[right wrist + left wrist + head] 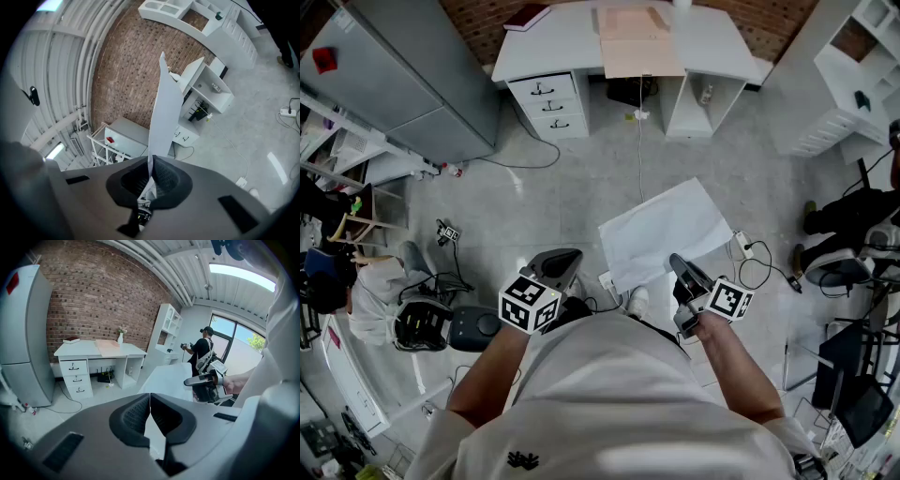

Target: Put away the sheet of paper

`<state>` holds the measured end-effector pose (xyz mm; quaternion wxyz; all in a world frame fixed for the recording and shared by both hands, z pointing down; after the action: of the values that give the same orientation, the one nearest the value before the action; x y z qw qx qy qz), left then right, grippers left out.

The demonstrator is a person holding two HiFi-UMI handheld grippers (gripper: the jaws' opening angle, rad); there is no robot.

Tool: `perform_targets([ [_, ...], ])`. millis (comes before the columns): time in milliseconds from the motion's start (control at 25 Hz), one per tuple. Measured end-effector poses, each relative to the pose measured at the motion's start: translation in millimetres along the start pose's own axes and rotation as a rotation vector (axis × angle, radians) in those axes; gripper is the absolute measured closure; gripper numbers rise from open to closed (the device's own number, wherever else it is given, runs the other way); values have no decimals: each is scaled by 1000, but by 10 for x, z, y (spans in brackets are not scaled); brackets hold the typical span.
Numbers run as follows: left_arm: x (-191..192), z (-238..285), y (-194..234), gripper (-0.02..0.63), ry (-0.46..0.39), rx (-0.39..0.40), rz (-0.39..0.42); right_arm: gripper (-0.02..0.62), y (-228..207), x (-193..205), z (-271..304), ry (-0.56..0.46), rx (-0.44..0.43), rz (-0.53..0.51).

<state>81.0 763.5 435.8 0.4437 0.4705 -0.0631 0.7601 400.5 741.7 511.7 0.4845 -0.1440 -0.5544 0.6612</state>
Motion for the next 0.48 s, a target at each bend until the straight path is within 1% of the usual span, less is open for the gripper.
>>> perform_targets([
  [120, -73, 102, -84, 581, -17, -6, -6, 568, -136, -203, 56, 0, 3, 2],
  [280, -73, 143, -52, 581, -9, -6, -8, 568, -231, -360, 144, 2, 55, 9],
  [400, -128, 174, 199, 581, -16, 9, -5, 568, -190, -478, 354, -13, 60, 8],
  [480, -220, 187, 452, 581, -35, 28, 10, 568, -100, -533, 589, -39, 15, 35],
])
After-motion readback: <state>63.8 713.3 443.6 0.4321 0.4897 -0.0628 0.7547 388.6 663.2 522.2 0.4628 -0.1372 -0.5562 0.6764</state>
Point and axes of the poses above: the fingertips, and each gripper's own axes: z forward along the fingers, y to its left, x out of its underside, the point moved 9 cm from there along -z, backward along the fingers, and after that the axes turned 6 degrees about x, right-handed, at the moved point
